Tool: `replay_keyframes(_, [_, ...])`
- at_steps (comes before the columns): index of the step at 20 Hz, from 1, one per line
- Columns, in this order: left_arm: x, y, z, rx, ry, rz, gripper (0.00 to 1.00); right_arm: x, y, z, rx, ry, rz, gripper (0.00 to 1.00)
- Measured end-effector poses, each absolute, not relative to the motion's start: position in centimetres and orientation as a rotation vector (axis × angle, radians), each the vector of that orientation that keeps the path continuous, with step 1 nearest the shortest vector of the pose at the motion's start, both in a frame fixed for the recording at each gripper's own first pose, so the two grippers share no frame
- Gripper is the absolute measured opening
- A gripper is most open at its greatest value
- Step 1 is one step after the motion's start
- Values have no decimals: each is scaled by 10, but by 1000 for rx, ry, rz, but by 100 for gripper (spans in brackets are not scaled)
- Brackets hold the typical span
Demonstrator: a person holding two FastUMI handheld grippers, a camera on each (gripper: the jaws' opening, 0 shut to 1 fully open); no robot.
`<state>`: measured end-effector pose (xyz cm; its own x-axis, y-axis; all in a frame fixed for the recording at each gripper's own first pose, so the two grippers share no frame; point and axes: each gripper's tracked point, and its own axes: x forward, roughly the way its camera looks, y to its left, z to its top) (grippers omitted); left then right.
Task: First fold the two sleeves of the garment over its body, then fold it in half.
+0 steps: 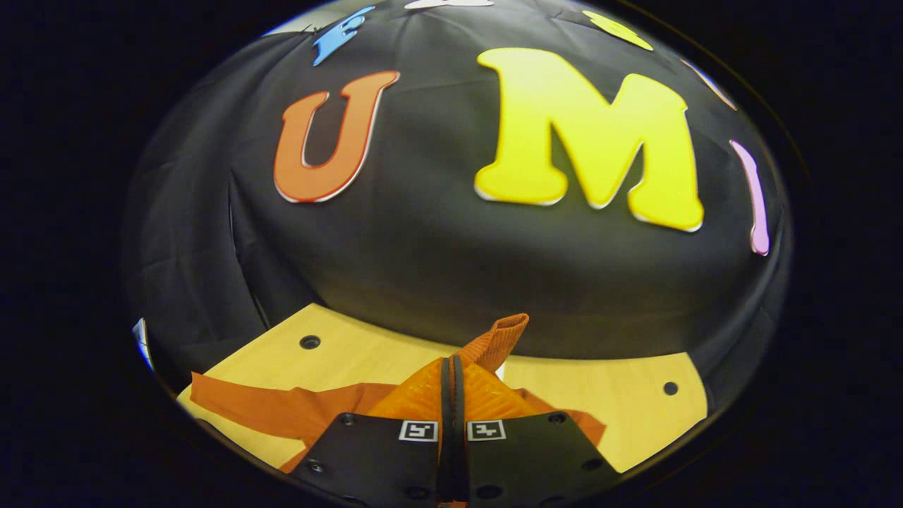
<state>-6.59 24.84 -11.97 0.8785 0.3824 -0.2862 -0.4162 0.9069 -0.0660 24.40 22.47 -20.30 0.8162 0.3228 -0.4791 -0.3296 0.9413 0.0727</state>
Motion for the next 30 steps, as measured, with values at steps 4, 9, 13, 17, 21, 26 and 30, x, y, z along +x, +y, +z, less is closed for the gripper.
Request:
replay_keyframes(4, [-82,265,-119,-116,283,445,100,229,285,-277,-32,618,407,1])
replay_keyframes(9, [-97,284,-126,-89,318,482,99,215,332,-335,-73,711,522,1])
replay_keyframes(13, [-102,289,-139,-114,348,508,99,204,343,-370,-93,796,539,3])
replay_keyframes(17, [-97,292,-144,-112,355,511,99,196,359,-364,-13,811,586,18])
replay_keyframes(21, [-90,296,-149,-110,348,511,100,185,362,-346,-18,782,611,90])
replay_keyframes(26, [-87,316,-158,-134,337,551,100,173,348,-308,-10,731,627,94])
replay_keyframes(30, [-87,336,-192,-183,367,582,100,141,326,-262,-13,683,686,96])
